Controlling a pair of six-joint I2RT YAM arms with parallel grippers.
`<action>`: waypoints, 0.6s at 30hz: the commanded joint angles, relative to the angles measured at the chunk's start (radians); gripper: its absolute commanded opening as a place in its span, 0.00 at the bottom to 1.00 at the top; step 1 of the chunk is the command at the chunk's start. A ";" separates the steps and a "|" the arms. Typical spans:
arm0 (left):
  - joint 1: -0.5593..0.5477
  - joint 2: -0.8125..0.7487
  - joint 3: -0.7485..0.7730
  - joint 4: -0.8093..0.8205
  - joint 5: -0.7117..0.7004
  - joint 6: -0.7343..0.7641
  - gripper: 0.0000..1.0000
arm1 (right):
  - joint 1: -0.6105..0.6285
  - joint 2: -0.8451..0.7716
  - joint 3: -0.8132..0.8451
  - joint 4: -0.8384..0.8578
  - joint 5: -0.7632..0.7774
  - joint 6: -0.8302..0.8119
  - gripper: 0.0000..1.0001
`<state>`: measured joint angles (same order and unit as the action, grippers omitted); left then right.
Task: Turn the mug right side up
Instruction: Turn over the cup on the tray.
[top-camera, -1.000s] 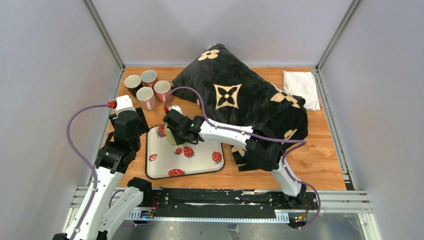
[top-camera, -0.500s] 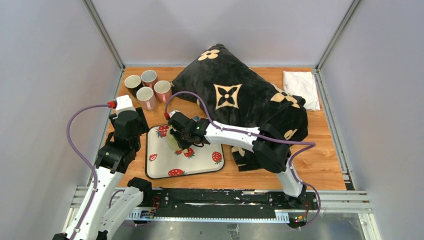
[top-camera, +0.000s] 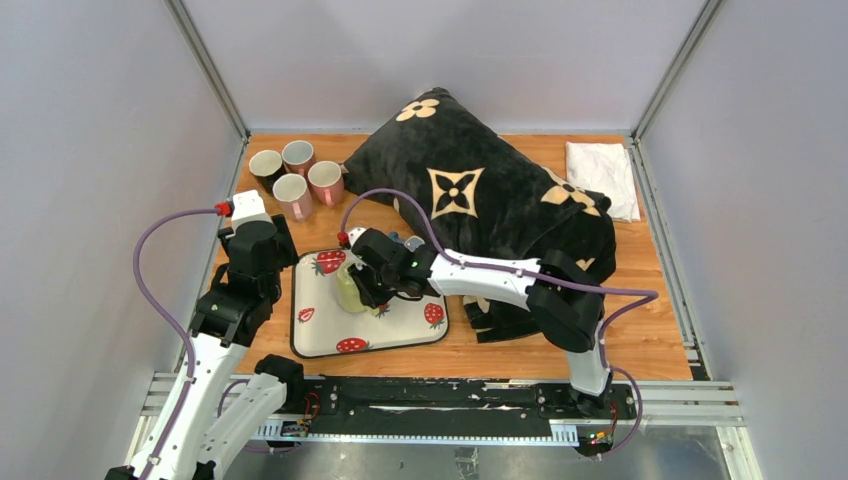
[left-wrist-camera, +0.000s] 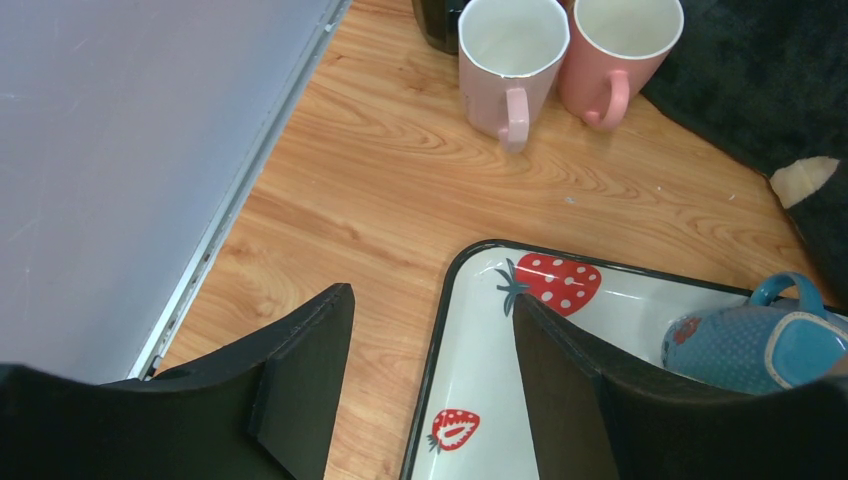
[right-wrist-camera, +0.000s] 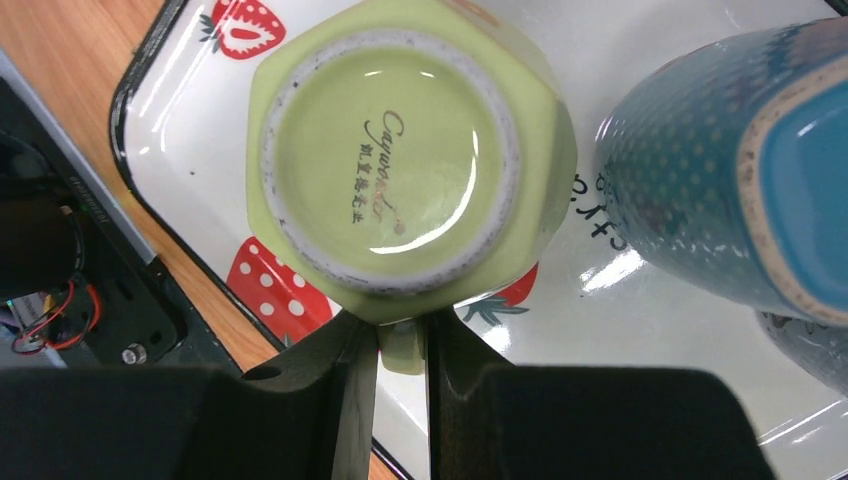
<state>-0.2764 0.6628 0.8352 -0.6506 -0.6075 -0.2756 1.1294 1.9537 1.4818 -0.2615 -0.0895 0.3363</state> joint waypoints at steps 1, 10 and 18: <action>0.006 -0.008 -0.008 0.032 -0.011 0.007 0.67 | -0.002 -0.113 -0.051 0.181 -0.054 0.010 0.00; 0.006 -0.019 -0.005 0.028 -0.001 0.002 0.67 | -0.042 -0.233 -0.216 0.398 -0.152 0.071 0.00; 0.006 -0.045 0.003 0.029 0.064 -0.020 0.67 | -0.063 -0.396 -0.348 0.511 -0.079 0.067 0.00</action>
<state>-0.2764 0.6315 0.8352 -0.6506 -0.5842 -0.2783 1.0836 1.6779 1.1542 0.0731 -0.2028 0.4023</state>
